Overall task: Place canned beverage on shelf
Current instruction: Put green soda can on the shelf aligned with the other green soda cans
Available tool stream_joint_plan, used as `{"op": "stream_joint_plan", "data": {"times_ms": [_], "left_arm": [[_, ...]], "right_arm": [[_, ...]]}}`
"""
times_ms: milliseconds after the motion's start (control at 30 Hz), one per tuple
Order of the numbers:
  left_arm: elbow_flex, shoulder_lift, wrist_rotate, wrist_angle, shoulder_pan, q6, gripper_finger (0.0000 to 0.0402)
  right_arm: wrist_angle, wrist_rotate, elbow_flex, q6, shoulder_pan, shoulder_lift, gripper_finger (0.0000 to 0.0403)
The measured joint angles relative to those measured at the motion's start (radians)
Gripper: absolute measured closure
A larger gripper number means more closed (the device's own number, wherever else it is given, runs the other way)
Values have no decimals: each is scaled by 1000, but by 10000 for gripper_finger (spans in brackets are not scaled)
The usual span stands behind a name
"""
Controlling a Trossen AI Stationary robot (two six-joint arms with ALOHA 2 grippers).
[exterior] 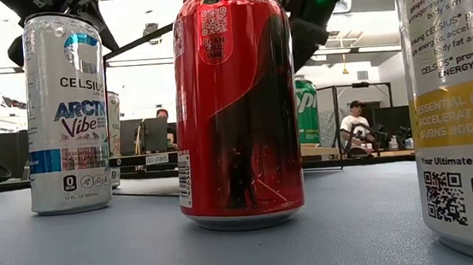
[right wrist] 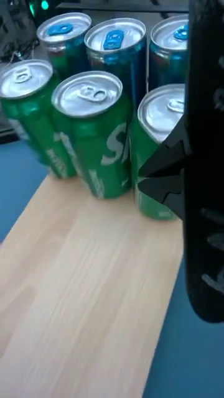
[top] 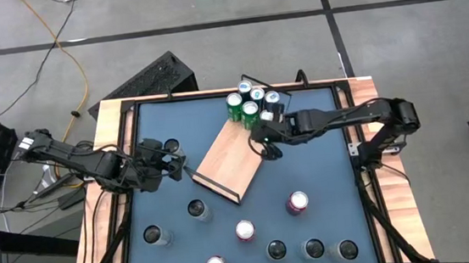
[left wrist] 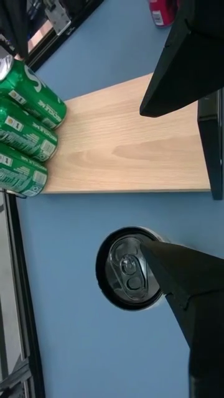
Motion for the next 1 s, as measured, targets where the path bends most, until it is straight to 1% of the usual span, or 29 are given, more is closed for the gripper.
{"op": "stream_joint_plan", "data": {"times_ms": [200,433,700,800,1000], "left_arm": [[0,0,0,0,0,0,72],[0,0,-1,0,0,-7,72],[0,0,-8,0,0,-7,72],[0,0,-8,0,0,-3,72],[0,0,-3,0,0,0,72]], "right_arm": [[-16,-2,-1,-32,-33,21,403],[-50,-1,-1,-27,-22,20,403],[-128,11,-1,70,-27,20,403],[-154,36,-1,88,-26,20,403],[-186,42,-1,121,-18,20,403]]}}
